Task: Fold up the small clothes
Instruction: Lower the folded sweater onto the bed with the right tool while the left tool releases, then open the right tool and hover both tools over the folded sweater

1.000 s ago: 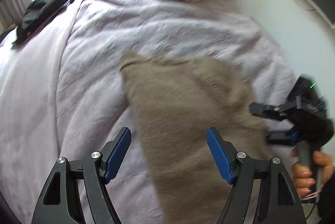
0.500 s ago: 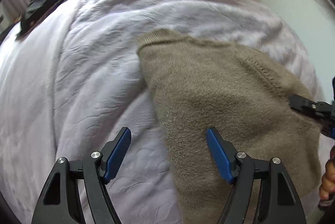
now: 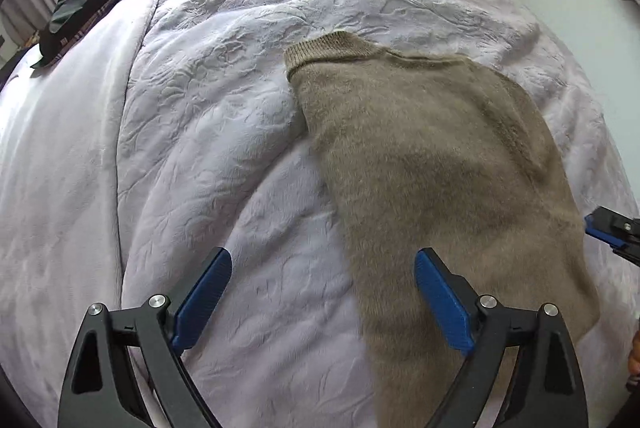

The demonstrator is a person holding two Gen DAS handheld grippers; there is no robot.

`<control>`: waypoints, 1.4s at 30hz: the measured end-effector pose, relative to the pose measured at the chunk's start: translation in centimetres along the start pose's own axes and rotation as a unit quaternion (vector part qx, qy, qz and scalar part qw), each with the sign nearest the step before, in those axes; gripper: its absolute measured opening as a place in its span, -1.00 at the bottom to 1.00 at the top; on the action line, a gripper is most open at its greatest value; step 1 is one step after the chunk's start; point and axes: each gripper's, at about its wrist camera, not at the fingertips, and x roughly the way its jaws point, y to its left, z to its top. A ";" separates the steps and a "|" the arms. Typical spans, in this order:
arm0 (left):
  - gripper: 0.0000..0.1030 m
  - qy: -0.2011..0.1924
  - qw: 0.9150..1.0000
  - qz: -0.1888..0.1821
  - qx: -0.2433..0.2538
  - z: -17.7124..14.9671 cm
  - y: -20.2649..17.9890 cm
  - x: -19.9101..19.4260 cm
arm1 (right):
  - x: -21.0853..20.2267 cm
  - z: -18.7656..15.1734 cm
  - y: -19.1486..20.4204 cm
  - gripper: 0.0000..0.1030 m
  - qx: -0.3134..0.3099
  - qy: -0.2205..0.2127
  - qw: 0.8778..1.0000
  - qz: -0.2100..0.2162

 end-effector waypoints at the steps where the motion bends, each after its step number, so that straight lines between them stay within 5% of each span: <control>1: 0.82 0.004 1.000 -0.004 0.002 -0.2 0.0 -0.2 | -0.1 -0.4 0.6 -0.35 -0.009 0.010 1.000 0.011; 5: 0.82 0.023 0.999 -0.024 0.021 -1.6 -1.0 0.0 | 0.4 -2.6 1.7 -0.22 -0.033 0.058 0.998 0.008; 7: 0.82 0.029 0.999 -0.023 0.030 -2.3 -1.7 0.1 | 0.8 -3.8 1.8 -0.87 -0.046 0.072 0.996 -0.015; 14: 0.87 0.063 0.997 -0.019 0.040 -5.5 -2.4 2.4 | 1.3 -5.8 -1.8 -0.86 -0.016 0.068 0.994 -0.088; 18: 0.96 0.075 0.997 -0.017 0.017 -6.0 -1.9 2.4 | 1.3 -6.4 -3.7 -0.81 0.023 0.059 0.996 -0.067; 42: 0.96 0.102 0.992 0.060 -0.052 -6.4 -4.0 -4.9 | 3.6 -5.0 -1.0 -0.56 -0.012 0.122 0.986 -0.114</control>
